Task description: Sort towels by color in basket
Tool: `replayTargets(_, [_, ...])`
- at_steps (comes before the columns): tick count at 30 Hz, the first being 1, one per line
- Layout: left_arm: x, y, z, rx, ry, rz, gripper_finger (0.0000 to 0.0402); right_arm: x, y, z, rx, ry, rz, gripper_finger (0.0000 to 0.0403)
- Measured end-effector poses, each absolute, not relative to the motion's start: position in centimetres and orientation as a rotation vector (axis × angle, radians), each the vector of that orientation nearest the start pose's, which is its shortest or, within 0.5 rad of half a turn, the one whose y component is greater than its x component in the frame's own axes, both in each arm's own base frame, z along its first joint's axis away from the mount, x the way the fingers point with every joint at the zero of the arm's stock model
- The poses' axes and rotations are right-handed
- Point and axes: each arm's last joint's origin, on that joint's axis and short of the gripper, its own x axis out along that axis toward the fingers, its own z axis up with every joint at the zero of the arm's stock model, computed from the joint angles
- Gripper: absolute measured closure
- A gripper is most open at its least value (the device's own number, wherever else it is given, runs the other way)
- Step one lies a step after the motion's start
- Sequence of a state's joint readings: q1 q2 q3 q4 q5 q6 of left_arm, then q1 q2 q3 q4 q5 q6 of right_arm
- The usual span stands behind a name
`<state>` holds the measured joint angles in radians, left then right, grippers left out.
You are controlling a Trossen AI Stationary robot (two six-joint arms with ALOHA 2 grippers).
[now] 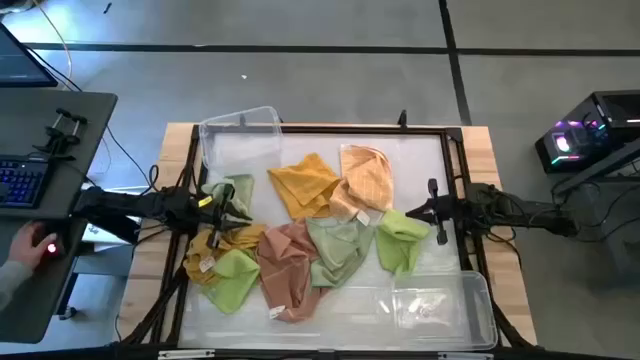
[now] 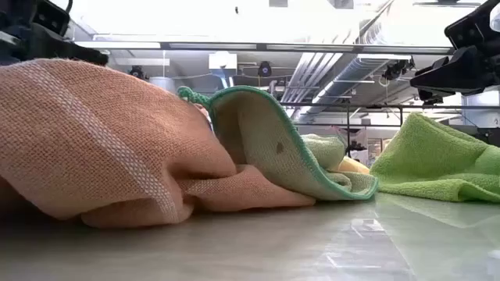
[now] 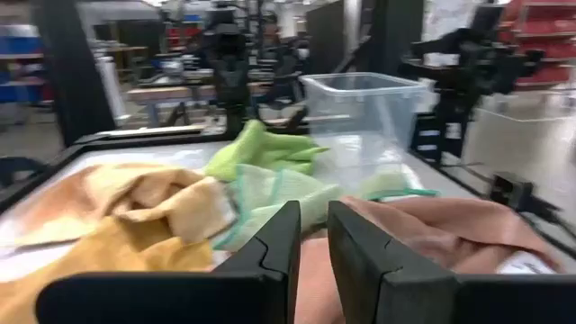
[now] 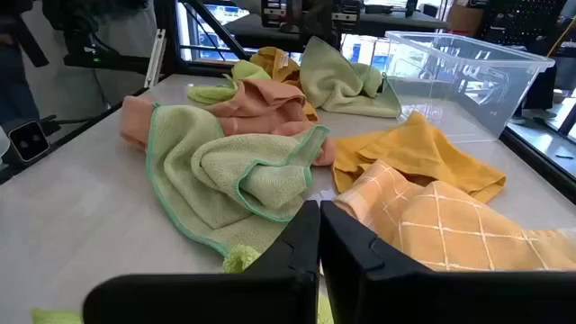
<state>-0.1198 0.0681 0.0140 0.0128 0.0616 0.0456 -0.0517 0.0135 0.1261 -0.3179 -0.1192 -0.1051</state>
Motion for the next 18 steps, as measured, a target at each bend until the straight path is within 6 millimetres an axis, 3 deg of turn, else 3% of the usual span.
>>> replayTargets(18, [9.90, -2.04, 16.42, 0.048, 0.036, -0.249, 0.0355, 8.73, -0.11, 17.46, -0.087, 0.201, 0.078, 0.0402])
